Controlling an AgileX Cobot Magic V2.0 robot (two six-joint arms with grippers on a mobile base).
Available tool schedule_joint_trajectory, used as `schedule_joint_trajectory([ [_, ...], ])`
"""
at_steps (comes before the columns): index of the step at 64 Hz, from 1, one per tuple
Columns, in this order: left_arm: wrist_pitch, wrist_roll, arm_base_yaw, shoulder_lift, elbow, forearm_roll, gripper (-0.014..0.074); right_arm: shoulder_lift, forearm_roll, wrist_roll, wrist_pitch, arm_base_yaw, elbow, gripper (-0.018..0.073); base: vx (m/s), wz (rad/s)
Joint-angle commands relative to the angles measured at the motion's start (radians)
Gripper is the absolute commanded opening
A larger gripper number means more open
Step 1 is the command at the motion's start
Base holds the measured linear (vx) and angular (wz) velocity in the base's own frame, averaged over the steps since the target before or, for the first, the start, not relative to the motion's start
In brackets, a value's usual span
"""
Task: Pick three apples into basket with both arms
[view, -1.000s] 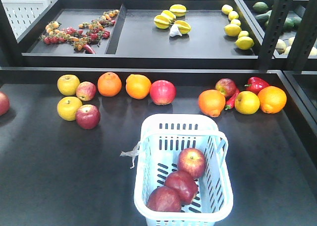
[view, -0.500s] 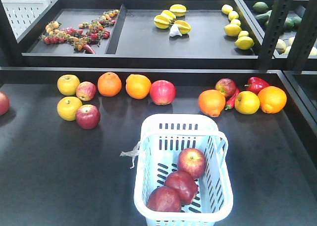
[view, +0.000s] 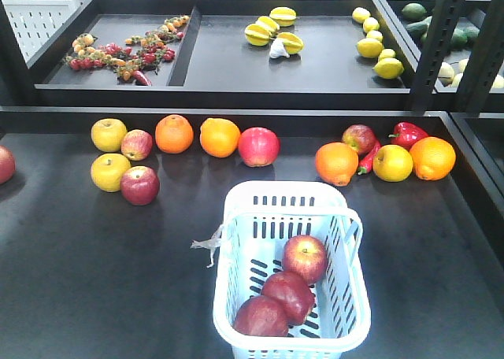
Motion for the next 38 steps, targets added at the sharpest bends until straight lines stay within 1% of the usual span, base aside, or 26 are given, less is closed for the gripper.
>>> schedule_joint_trajectory([
  [1,-0.069,-0.007,-0.001,-0.015,0.023,-0.002,-0.0008,-0.036,-0.006,0.003,-0.311,-0.005,0.086,-0.0009,0.0,0.0],
  [9,-0.069,-0.007,-0.001,-0.015,0.023,-0.002,-0.0008,-0.096,-0.006,0.003,-0.57,-0.005,0.248,-0.0009,0.0,0.0],
  [16,-0.069,-0.007,-0.001,-0.015,0.023,-0.002,-0.0008,-0.145,-0.001,0.003,-0.735,-0.005,0.349,-0.0009,0.0,0.0],
  [20,-0.069,-0.007,-0.001,-0.015,0.023,-0.002,-0.0008,-0.174,0.001,0.003,-0.801,-0.005,0.406,-0.0009,0.0,0.0],
  [22,-0.069,-0.007,-0.001,-0.015,0.023,-0.002,-0.0008,-0.184,0.002,0.003,-0.818,-0.005,0.426,-0.0009,0.0,0.0],
  [25,-0.069,-0.007,-0.001,-0.015,0.023,-0.002,-0.0008,-0.182,0.003,0.006,-0.783,-0.005,0.42,-0.0009,0.0,0.0],
  [38,-0.066,-0.007,-0.001,-0.015,0.023,-0.002,-0.0008,-0.182,0.002,0.036,-0.717,-0.005,0.422,-0.0009,0.0,0.0],
])
